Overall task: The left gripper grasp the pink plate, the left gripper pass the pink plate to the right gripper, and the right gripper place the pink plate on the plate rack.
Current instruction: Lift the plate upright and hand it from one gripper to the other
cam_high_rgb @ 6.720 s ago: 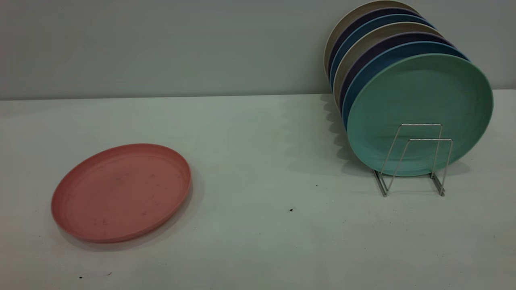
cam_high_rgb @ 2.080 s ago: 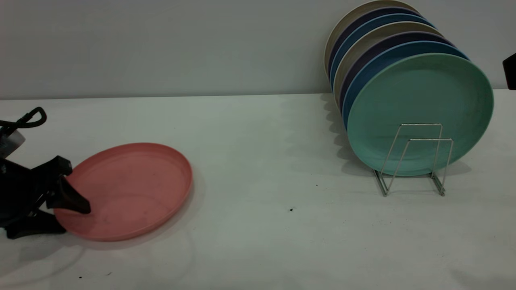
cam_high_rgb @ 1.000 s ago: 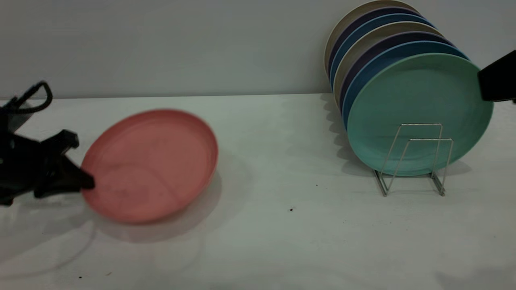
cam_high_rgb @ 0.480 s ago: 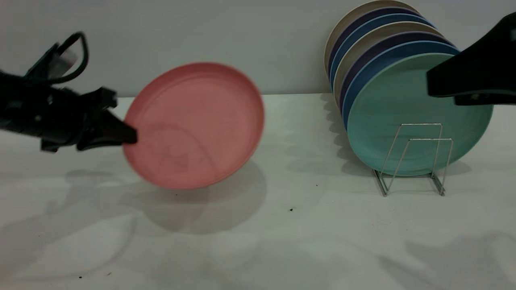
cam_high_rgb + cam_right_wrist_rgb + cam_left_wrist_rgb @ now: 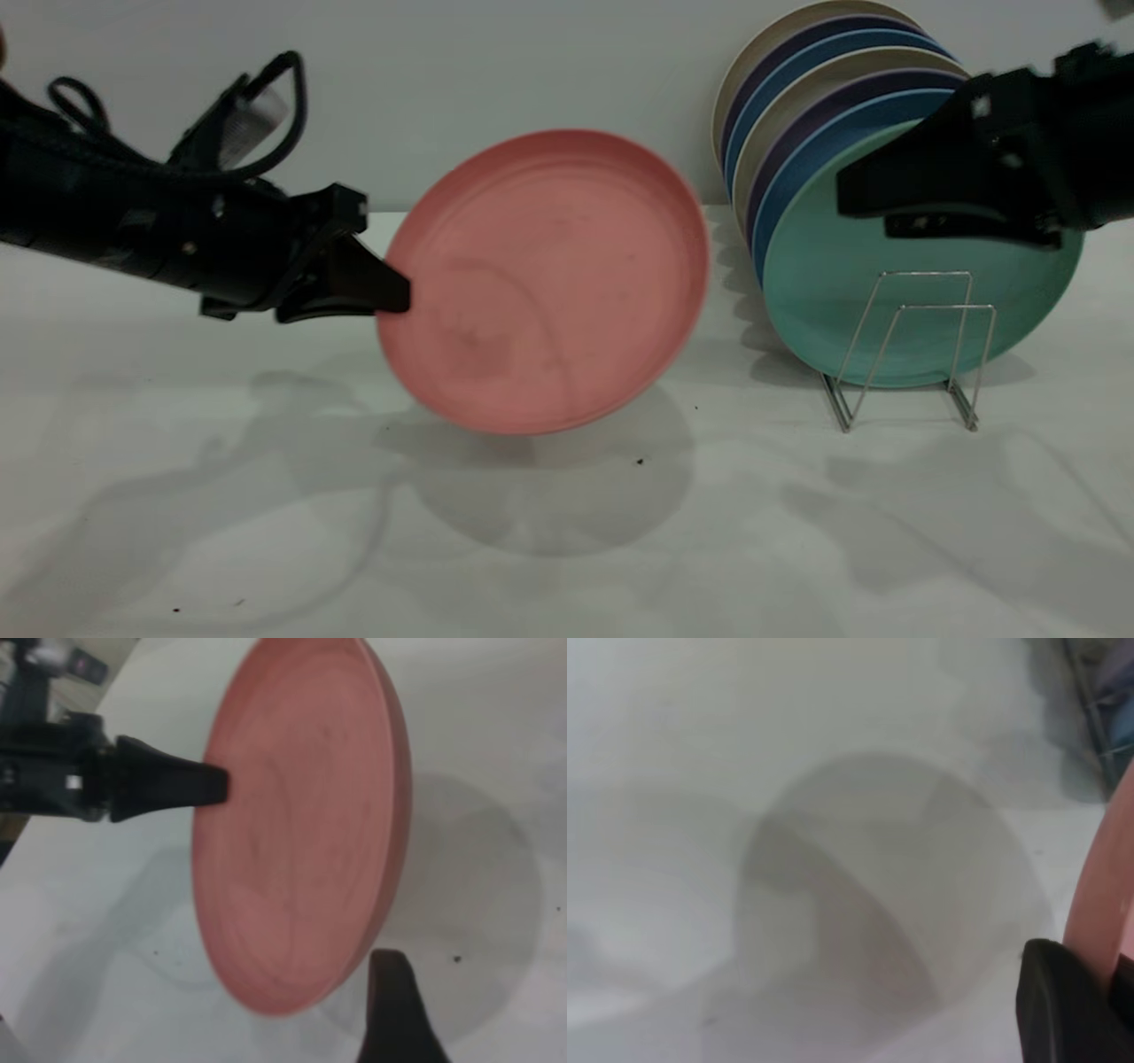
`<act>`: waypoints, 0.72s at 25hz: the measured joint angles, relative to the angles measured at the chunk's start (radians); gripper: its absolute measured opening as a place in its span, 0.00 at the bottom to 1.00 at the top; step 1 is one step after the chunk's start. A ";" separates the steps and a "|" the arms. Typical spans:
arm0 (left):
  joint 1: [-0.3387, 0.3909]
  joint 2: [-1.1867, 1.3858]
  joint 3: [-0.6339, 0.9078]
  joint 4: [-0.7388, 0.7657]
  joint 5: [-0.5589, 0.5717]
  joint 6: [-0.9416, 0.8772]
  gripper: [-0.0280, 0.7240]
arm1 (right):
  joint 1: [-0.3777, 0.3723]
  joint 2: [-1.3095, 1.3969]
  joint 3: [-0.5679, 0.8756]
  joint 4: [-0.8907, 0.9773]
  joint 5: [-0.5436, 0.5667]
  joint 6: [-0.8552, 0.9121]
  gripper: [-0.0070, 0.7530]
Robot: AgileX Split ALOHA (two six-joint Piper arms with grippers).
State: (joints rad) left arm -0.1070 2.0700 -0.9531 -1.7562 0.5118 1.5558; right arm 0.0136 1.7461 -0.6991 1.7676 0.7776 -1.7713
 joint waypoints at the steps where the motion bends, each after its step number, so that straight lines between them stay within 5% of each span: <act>1: -0.010 0.000 -0.005 0.000 0.002 -0.004 0.05 | 0.000 0.023 -0.009 0.000 0.001 -0.001 0.66; 18: -0.145 0.000 -0.016 0.002 0.011 -0.034 0.05 | 0.076 0.108 -0.030 0.001 0.036 -0.020 0.66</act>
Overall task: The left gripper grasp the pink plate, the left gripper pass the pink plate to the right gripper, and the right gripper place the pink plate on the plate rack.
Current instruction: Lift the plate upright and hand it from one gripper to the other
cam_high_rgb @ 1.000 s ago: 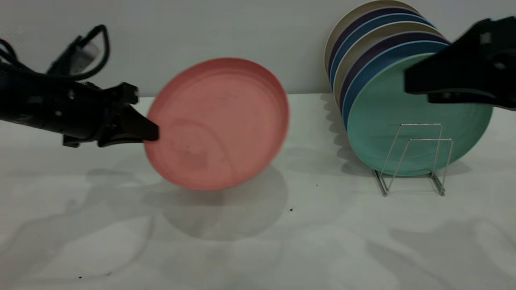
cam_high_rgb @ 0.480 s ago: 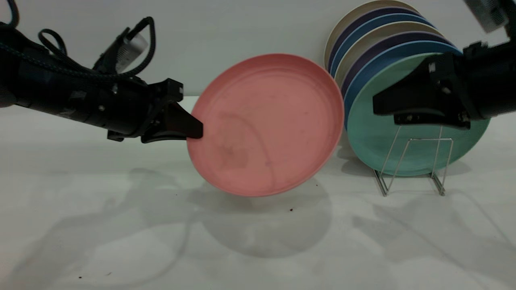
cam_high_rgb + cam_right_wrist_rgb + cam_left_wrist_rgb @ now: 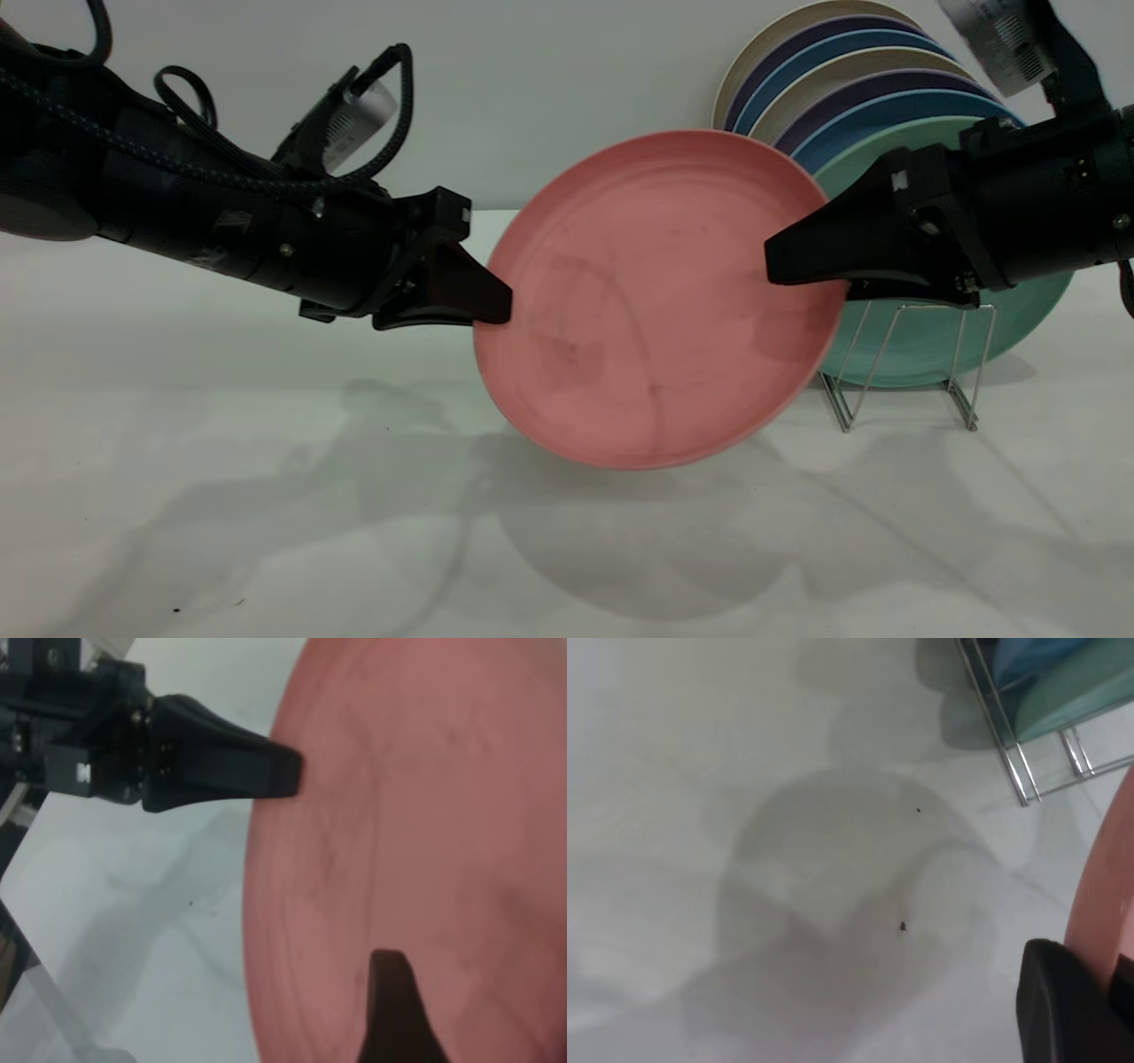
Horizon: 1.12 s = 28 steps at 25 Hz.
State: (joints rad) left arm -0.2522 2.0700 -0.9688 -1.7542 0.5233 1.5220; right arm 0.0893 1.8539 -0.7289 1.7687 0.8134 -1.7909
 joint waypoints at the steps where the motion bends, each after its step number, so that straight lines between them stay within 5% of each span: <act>1: -0.005 0.000 0.000 0.000 0.004 -0.002 0.05 | 0.000 0.000 0.000 0.000 -0.003 -0.002 0.65; 5: -0.021 0.000 0.000 0.000 0.063 -0.006 0.05 | 0.001 0.000 0.000 0.000 -0.005 -0.003 0.54; 11: -0.022 0.000 0.000 0.005 0.094 -0.003 0.05 | 0.001 0.000 0.000 0.014 -0.027 0.001 0.19; 17: -0.022 0.000 0.000 0.014 0.074 -0.003 0.09 | 0.001 0.006 -0.002 0.020 -0.078 0.001 0.16; 21: -0.004 0.000 0.000 0.027 0.071 0.000 0.28 | 0.004 0.006 -0.002 0.013 -0.107 -0.019 0.16; 28: 0.135 0.000 -0.002 0.071 -0.011 -0.056 0.79 | -0.052 -0.057 -0.002 -0.115 -0.219 -0.157 0.16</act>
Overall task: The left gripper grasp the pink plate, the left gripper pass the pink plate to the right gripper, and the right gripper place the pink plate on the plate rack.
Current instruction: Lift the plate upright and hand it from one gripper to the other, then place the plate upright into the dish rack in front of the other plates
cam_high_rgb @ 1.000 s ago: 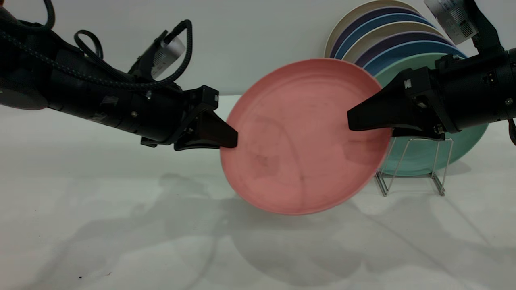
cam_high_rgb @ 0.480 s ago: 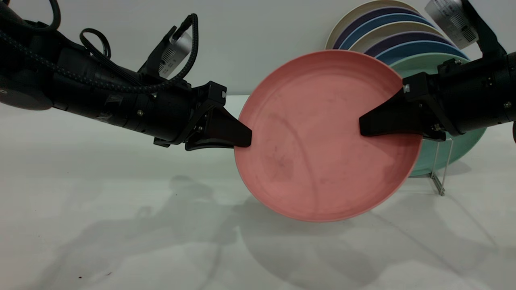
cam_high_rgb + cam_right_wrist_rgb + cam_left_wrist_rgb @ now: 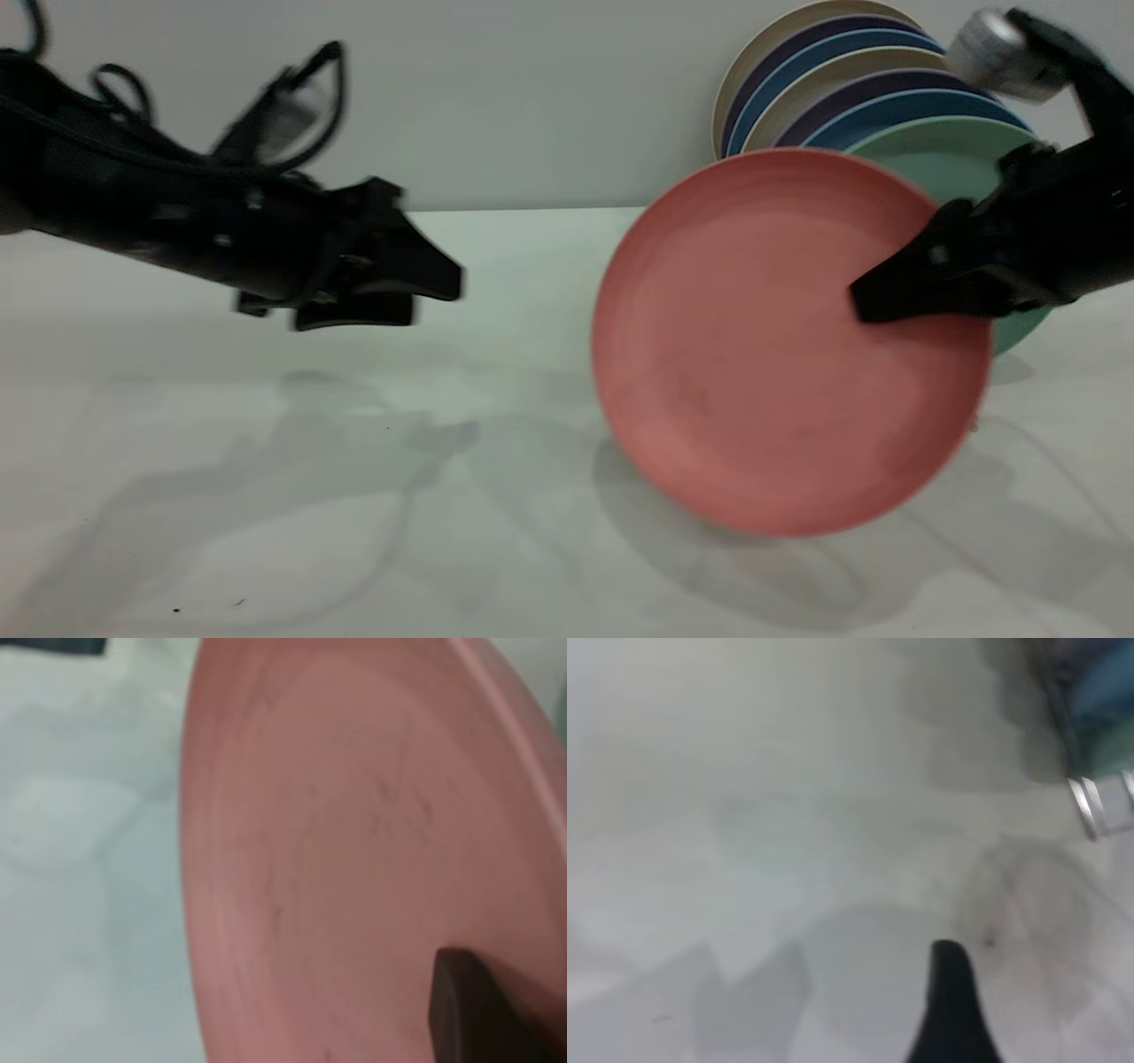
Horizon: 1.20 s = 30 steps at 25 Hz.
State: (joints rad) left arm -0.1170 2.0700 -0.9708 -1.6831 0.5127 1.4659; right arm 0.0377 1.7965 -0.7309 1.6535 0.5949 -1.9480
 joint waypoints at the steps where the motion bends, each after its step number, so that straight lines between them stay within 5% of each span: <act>1: 0.020 0.000 -0.001 0.027 -0.002 -0.023 0.84 | -0.012 -0.017 0.000 -0.021 0.002 -0.027 0.16; 5: 0.100 0.000 -0.001 0.182 -0.008 -0.114 0.87 | -0.063 -0.096 0.000 -0.122 0.009 -0.155 0.16; 12: 0.190 0.000 -0.001 0.293 -0.017 -0.179 0.78 | -0.080 -0.208 -0.032 -0.455 0.010 -0.174 0.16; 30: 0.195 0.000 -0.001 0.297 -0.081 -0.179 0.77 | -0.082 -0.224 -0.296 -0.742 -0.003 -0.174 0.16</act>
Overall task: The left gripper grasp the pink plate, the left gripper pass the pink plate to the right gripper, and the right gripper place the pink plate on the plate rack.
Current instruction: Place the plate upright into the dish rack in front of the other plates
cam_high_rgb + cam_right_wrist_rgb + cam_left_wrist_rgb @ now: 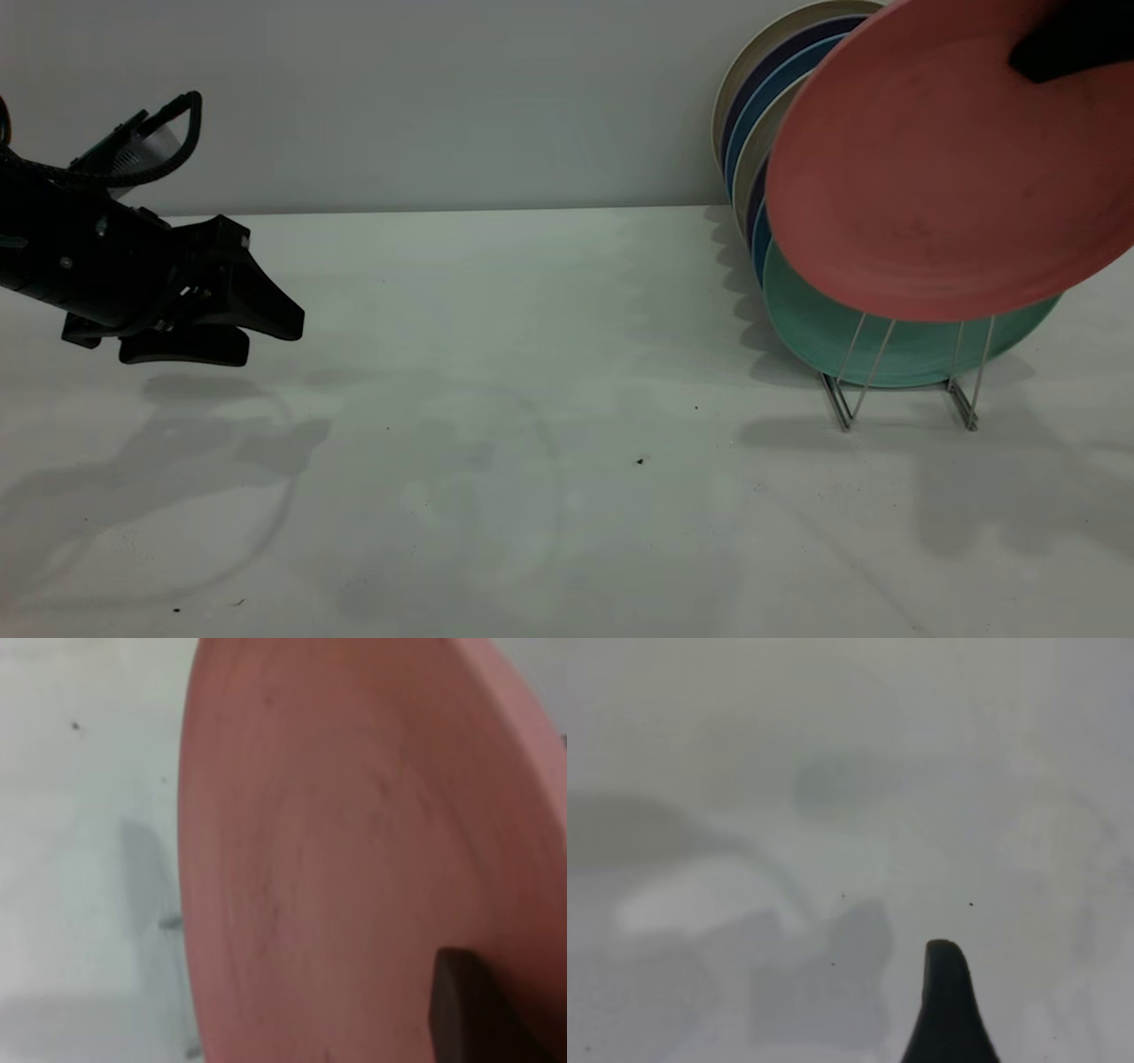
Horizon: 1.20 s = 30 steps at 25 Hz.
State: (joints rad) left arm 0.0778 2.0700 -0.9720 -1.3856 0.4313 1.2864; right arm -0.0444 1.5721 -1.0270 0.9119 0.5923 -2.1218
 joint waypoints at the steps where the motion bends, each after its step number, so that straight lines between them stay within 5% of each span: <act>1: 0.000 0.000 0.000 0.000 -0.004 0.000 0.77 | 0.000 0.000 -0.005 -0.013 -0.004 0.000 0.16; 8: 0.000 0.000 0.000 0.002 -0.007 0.000 0.77 | 0.000 0.008 -0.021 -0.040 -0.024 0.028 0.16; 18: 0.000 0.000 0.000 0.003 -0.007 0.000 0.77 | 0.000 0.045 -0.162 -0.184 0.102 0.241 0.16; 30: 0.000 0.000 0.000 0.003 -0.008 0.000 0.77 | 0.000 0.172 -0.266 -0.223 0.127 0.258 0.16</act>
State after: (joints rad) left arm 0.0778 2.0700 -0.9720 -1.3828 0.4233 1.2864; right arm -0.0444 1.7440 -1.2932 0.6889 0.7197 -1.8635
